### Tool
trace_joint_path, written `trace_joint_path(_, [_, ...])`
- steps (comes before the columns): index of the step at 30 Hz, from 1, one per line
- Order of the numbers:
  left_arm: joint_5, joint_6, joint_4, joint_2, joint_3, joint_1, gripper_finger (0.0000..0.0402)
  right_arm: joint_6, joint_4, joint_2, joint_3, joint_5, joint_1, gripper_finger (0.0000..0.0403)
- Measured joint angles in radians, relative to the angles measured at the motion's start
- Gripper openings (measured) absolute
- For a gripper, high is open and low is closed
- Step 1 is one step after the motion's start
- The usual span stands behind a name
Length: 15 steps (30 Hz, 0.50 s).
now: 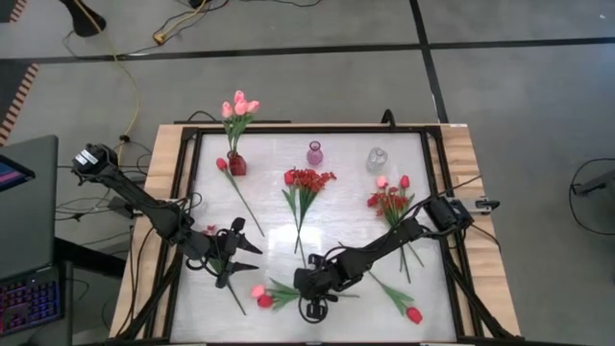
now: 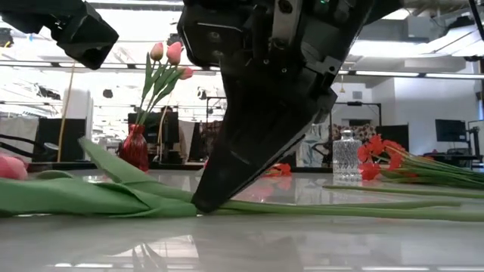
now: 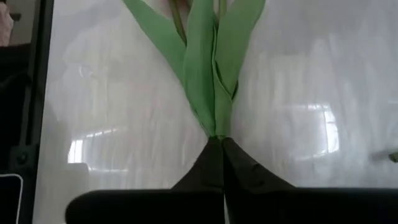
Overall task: Sort flowers into vase by color
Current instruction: Put the pink tulip into the red vase
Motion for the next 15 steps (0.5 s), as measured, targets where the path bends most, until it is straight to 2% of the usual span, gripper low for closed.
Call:
trace_joint_path(10, [-0.005,0.012,0.000,-0.004,0.000,-0.001,0.0183,-0.045,-0.005,-0.067,0.041,-0.002,-0.019,0.0020])
trace_joint_path(15, [-0.120,0.061,-0.021,-0.054,0.000,-0.036,0.0183,-0.109,-0.112,-0.156,0.041,0.064,-0.026,0.0018])
